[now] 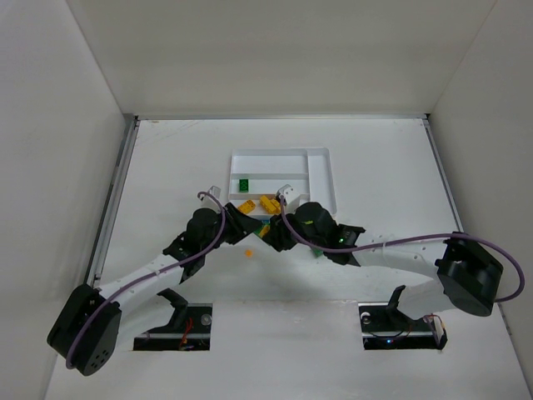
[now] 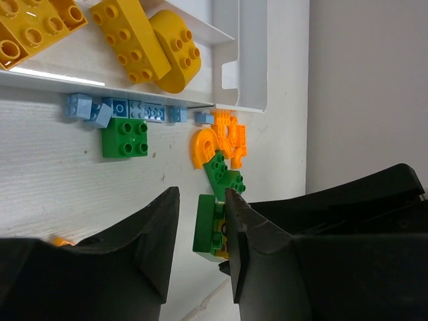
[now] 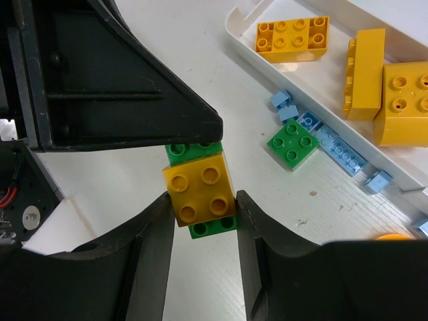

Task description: Sort the legos into containers by color

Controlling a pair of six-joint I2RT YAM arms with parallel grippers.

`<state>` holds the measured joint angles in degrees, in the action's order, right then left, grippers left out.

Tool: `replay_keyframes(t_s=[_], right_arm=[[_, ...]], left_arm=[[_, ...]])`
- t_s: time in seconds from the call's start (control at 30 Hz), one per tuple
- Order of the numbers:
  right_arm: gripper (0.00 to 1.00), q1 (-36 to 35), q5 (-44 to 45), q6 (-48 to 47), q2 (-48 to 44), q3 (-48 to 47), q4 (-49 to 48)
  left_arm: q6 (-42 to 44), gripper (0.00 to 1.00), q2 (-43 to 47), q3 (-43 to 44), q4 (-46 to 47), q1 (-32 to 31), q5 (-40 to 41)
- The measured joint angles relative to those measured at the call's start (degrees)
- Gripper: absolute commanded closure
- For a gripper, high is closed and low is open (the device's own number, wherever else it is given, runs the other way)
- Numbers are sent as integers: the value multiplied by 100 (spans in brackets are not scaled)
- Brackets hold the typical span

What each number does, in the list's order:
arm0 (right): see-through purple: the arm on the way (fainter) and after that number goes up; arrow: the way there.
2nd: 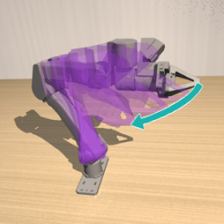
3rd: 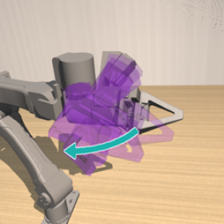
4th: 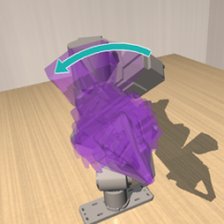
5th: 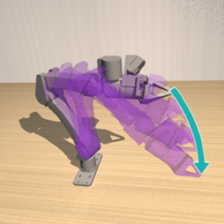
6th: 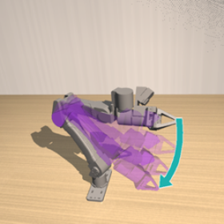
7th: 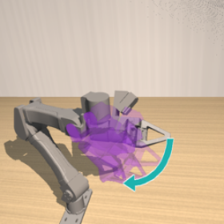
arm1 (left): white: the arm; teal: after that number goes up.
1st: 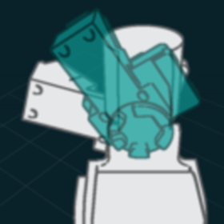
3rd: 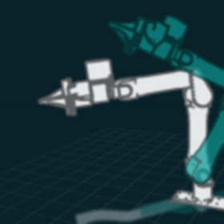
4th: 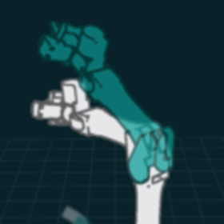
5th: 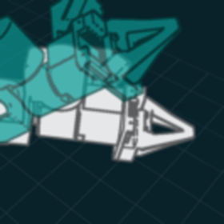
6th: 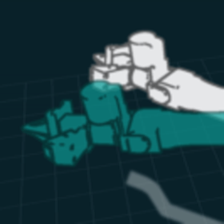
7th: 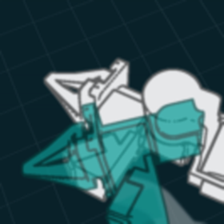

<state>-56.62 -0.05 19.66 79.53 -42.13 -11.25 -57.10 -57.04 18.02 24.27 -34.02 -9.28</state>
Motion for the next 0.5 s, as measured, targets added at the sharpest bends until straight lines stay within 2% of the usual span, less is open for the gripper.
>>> replay_keyframes(t_s=[0.27,0.5], right_arm=[[72,28,-2,61,0,101,-66],[72,109,-101,260,0,188,-256]], left_arm=[[-2,87,-122,37,50,-63,-94],[-7,91,-125,39,83,-39,-101]])
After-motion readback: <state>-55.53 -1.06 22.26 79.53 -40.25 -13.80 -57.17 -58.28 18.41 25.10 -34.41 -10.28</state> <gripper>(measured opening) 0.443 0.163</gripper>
